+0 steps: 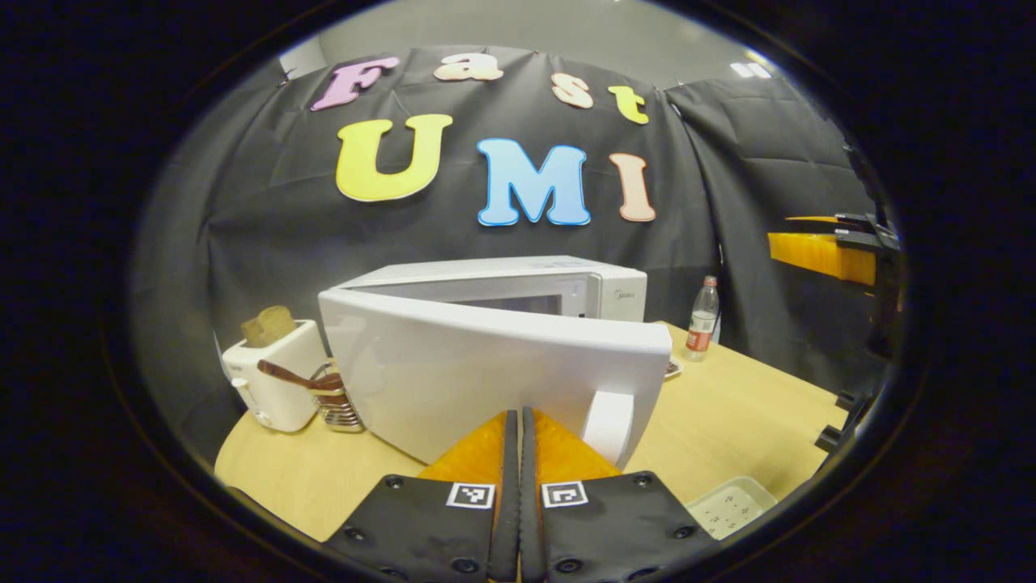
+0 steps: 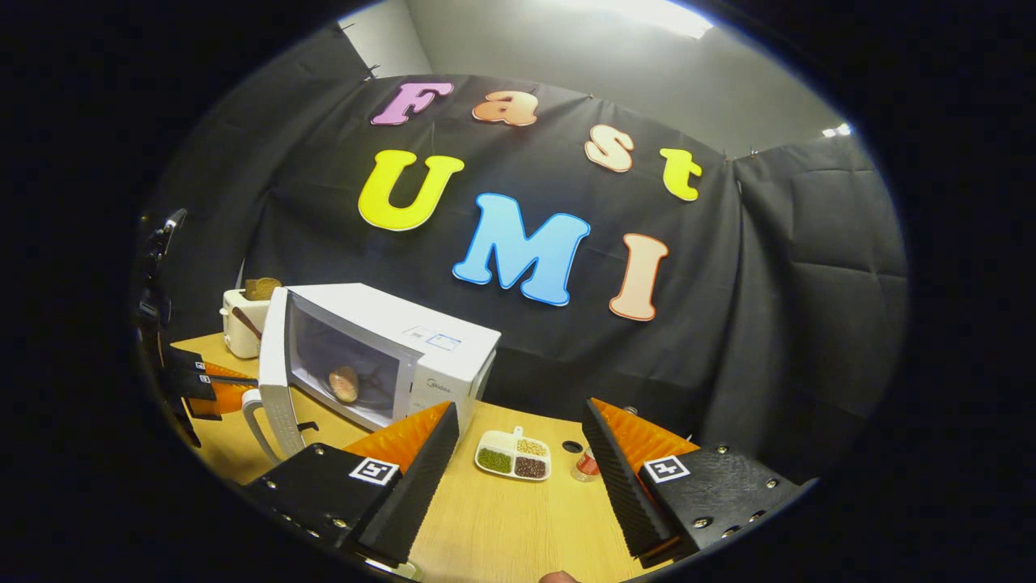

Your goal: Open the microwave oven with the left hand, put the food in, and close the microwave oven.

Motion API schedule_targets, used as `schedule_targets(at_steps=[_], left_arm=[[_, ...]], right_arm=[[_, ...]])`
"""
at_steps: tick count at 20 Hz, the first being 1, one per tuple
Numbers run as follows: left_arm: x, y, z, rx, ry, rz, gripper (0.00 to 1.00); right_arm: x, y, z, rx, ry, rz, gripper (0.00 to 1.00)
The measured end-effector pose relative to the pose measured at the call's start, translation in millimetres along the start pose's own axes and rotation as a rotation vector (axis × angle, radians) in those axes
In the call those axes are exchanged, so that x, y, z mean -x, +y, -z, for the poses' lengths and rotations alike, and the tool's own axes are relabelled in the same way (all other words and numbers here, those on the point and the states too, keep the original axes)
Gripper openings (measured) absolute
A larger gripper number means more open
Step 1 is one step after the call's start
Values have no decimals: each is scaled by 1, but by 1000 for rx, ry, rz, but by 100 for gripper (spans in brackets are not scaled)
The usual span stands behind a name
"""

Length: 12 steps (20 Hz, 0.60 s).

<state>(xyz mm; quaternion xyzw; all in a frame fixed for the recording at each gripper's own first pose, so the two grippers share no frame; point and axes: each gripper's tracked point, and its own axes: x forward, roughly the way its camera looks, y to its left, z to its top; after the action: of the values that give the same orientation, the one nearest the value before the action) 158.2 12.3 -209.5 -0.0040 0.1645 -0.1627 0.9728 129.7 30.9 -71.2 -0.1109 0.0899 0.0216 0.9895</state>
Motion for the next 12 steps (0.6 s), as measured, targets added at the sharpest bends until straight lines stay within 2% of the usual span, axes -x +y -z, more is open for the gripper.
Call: schedule_targets(at_steps=[6,12], left_arm=[[-41,-13,-14,-17,-12,57,8],[-81,-21,-24,-2,-19,78,7]], right_arm=[[10,-22,12,-4,32,74,94],[18,-41,18,-11,62,136,94]])
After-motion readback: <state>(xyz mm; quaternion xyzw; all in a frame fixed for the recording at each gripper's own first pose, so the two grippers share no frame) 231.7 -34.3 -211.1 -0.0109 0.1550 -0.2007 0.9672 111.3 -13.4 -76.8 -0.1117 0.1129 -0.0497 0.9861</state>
